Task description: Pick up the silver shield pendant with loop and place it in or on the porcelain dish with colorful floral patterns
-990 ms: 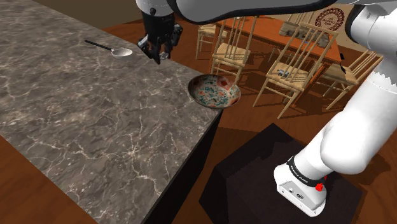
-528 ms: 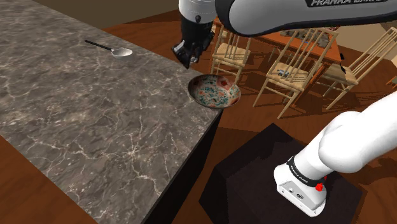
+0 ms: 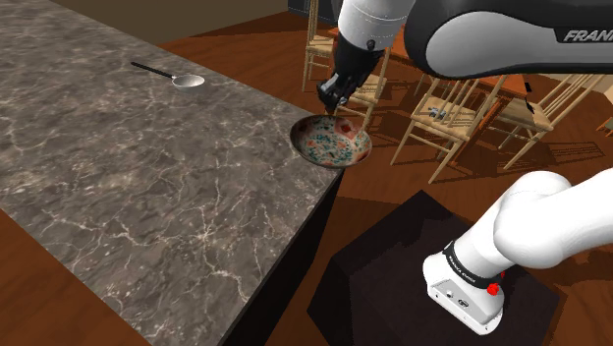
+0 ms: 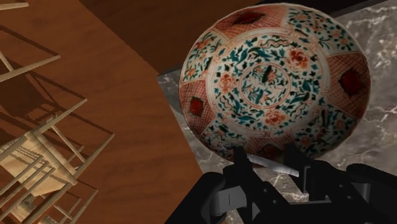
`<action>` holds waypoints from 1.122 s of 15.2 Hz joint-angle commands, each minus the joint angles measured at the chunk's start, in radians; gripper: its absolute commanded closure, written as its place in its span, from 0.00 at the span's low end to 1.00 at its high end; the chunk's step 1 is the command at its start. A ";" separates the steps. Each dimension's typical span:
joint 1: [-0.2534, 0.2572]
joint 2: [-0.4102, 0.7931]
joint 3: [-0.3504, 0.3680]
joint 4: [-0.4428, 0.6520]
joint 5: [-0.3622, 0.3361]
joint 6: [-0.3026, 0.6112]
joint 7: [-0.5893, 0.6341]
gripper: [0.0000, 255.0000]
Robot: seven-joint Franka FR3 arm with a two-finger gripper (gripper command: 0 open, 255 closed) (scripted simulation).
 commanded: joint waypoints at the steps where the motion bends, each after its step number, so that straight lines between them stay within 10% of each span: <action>1: 0.004 -0.015 -0.005 -0.037 0.004 0.023 -0.001 1.00; 17: 0.007 -0.007 0.013 -0.164 -0.001 0.154 0.038 1.00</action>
